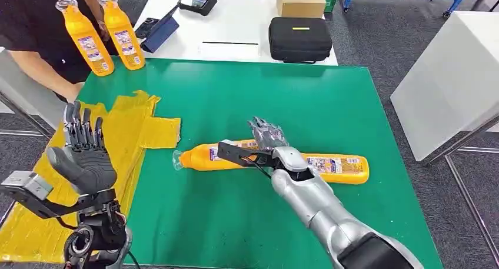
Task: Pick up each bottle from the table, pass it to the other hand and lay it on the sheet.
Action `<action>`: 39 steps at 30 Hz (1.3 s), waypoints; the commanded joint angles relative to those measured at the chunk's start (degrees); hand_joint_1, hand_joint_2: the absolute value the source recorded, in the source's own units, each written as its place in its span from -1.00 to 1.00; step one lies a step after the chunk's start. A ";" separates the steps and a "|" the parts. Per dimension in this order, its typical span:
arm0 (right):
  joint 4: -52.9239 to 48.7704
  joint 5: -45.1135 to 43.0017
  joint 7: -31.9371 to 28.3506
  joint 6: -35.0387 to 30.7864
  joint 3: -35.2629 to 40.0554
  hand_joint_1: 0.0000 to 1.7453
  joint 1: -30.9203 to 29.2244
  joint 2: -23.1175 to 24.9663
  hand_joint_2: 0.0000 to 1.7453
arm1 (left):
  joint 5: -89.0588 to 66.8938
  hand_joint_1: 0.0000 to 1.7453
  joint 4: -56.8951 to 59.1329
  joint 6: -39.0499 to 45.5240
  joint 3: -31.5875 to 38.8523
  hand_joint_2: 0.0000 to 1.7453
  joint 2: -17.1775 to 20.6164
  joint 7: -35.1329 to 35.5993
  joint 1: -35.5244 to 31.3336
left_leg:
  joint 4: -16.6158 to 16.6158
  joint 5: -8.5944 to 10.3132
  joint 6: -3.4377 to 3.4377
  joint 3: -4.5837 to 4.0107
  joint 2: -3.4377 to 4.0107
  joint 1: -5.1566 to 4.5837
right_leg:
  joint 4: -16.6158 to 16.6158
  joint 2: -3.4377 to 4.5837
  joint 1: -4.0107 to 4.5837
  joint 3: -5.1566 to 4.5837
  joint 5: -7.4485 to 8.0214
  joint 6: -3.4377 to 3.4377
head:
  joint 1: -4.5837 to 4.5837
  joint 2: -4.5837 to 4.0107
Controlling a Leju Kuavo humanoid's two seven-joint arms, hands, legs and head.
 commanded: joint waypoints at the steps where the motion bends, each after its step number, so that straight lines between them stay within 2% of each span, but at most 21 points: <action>1: 9.00 -0.15 -1.05 1.44 0.32 -1.00 -3.26 1.09 1.00 | 1.59 -1.00 5.81 0.33 -1.95 -1.00 0.93 -1.78 -1.58 | -0.08 -0.06 -0.04 0.24 -0.14 -0.06 | 0.01 -0.05 -0.07 0.21 -0.11 -0.06 | 0.00 0.00; 14: 11.03 0.09 0.09 2.04 0.24 -1.00 -2.91 0.41 1.00 | 1.84 -1.00 4.00 1.01 -3.13 -1.00 0.36 -1.85 -0.61 | -0.03 -0.09 -0.05 0.26 -0.16 -0.08 | 0.06 -0.05 -0.09 0.23 -0.15 -0.06 | 0.00 0.00; 26: 14.19 6.11 3.90 7.36 6.08 -1.00 -2.74 2.57 1.00 | 4.61 -1.00 2.67 0.65 -1.84 -1.00 -1.71 -1.67 -0.24 | -0.02 -0.16 -0.08 0.38 -0.11 -0.07 | 0.09 0.03 -0.08 0.31 -0.21 -0.10 | 0.02 0.00; 30: 14.33 6.99 4.38 7.23 6.78 -1.00 -3.07 2.75 1.00 | 4.59 -1.00 2.57 0.60 -1.79 -1.00 -1.92 -1.62 0.51 | -0.02 -0.15 -0.07 0.38 -0.16 -0.05 | 0.07 -0.02 -0.07 0.32 -0.21 -0.09 | 0.02 0.00; 39: 12.94 8.21 5.64 2.21 6.43 -1.00 -5.45 3.98 1.00 | 4.22 -1.00 3.71 -1.32 -1.20 -1.00 -2.71 -2.24 -0.14 | 0.01 -0.07 -0.05 0.13 -0.02 -0.05 | 0.08 0.07 -0.05 0.08 -0.09 -0.05 | 0.00 0.00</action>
